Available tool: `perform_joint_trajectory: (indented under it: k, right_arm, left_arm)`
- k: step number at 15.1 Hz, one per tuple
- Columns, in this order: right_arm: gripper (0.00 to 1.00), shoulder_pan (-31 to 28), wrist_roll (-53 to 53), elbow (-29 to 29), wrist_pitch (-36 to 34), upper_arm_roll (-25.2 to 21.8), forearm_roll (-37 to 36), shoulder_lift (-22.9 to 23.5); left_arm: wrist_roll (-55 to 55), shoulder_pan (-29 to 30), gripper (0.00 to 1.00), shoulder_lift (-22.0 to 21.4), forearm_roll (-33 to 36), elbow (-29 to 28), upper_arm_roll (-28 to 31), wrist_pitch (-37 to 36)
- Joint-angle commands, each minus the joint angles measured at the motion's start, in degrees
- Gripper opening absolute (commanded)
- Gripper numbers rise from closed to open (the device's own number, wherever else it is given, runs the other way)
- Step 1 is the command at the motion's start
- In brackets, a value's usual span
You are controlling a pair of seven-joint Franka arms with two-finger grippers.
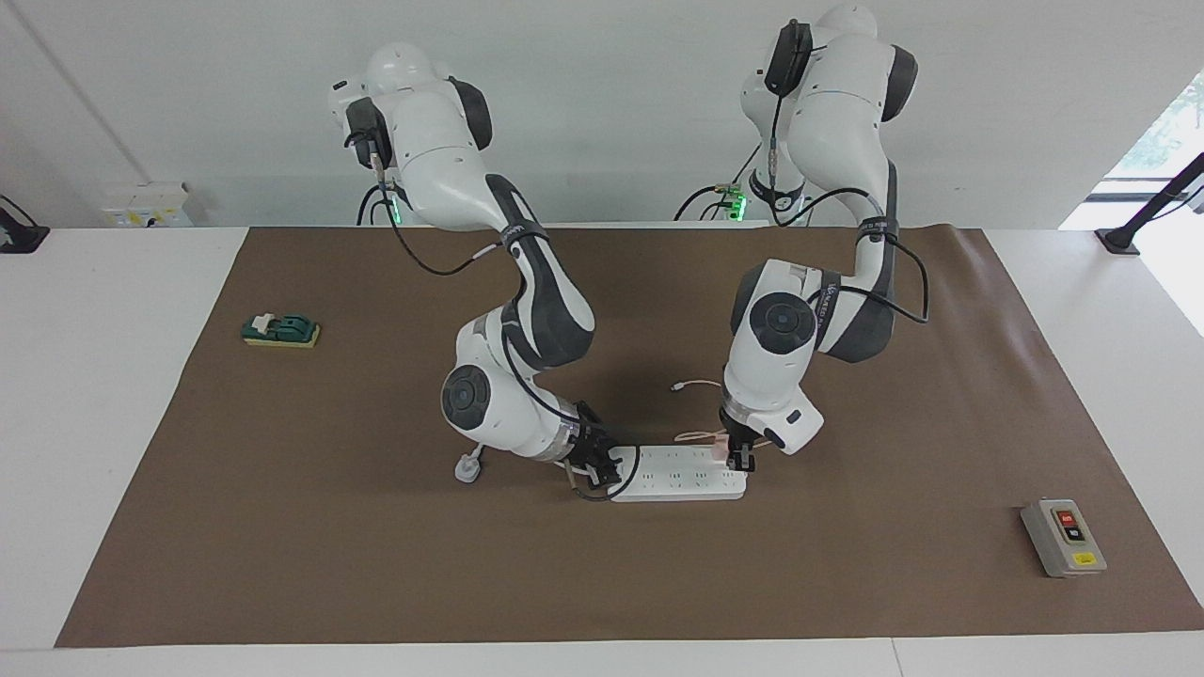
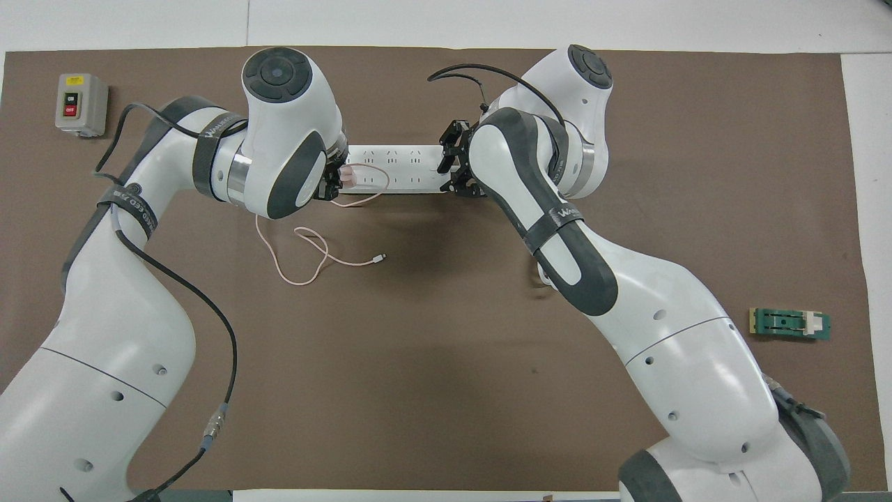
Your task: Unplug charger and place it aside
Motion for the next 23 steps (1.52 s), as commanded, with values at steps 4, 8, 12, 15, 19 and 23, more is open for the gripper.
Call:
perform_joint_trajectory:
  k: [4, 8, 12, 15, 19, 23]
  right_arm:
    - [1.0, -0.01, -1.05, 2.56, 8.89, 1.05, 0.53, 3.02]
    - [1.0, 0.16, -1.23, 2.29, 9.41, 1.05, 0.53, 3.11]
    - [1.0, 0.34, -0.96, 2.12, 10.21, 1.13, 2.36, 3.72]
    - [1.0, 0.17, -0.79, 2.12, 10.21, 1.05, 3.25, 3.81]
    - [1.0, 0.17, -0.61, 1.94, 10.29, 1.05, 5.18, 4.07]
    - [0.97, 0.08, -0.44, 1.94, 10.03, 1.05, 5.98, 4.25]
  left_arm:
    - [-0.24, -0.46, 0.02, -0.96, 0.29, -1.03, 0.36, 0.23]
    - [-0.24, -0.46, 0.02, -0.96, 0.29, -1.03, 0.45, 0.23]
    - [-0.24, -0.46, 0.02, -0.96, 0.37, -1.03, 0.36, 0.23]
    - [-0.24, -0.46, 0.02, -0.96, 0.37, -0.94, 0.45, 0.23]
    - [-0.07, -0.37, 0.02, -0.96, 0.37, -0.94, 0.36, 0.23]
    - [0.2, -0.46, 0.02, -0.96, 0.46, -1.03, 0.45, 0.15]
